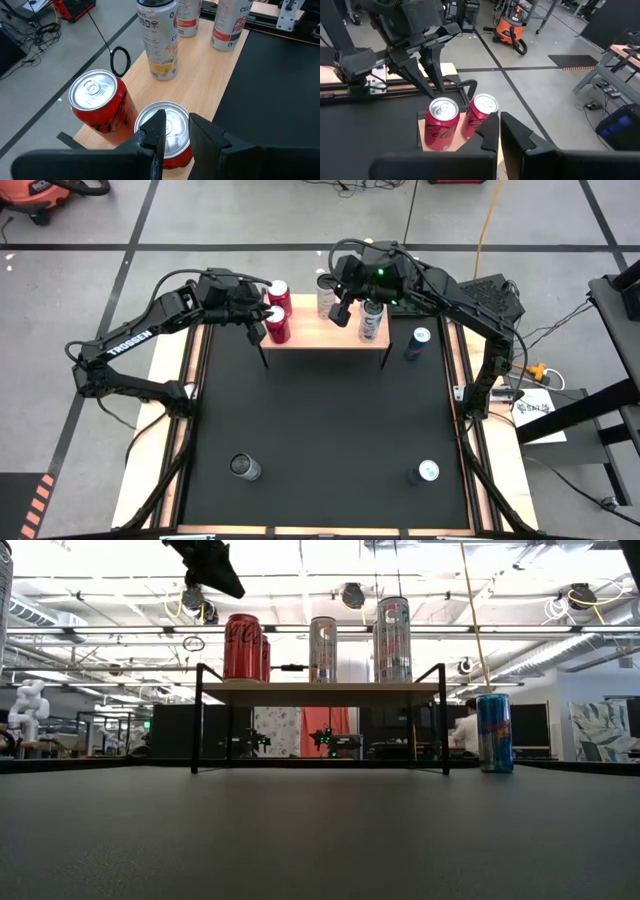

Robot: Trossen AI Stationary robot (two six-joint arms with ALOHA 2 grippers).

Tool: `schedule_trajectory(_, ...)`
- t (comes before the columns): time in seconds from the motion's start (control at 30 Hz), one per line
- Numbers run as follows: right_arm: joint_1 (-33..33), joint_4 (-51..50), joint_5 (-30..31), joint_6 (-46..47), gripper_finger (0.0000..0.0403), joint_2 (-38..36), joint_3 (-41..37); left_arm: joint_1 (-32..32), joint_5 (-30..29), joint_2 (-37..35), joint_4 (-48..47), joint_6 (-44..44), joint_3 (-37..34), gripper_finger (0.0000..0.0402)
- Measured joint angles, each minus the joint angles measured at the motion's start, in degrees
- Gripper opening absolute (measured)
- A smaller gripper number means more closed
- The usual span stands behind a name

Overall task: Place canned beverage on shelf
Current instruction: Adjust the white yellow soda can on the shelf

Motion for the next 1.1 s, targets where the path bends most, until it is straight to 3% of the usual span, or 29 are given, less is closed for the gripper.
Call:
schedule_trajectory(0.33, -0.6, -1.0, 0.0, 0.0, 0.0000, 0.0, 0.0, 0.0, 0.0, 0.0, 0.0, 0.0, 0.0, 0.0081)
schedule_trajectory(1.1, -13.1, -4.1, -4.4, 2.8, 0.0000, 8.0, 0.0, 0.0, 0.0, 0.0, -3.5, 0.1, 0.0, 0.0081)
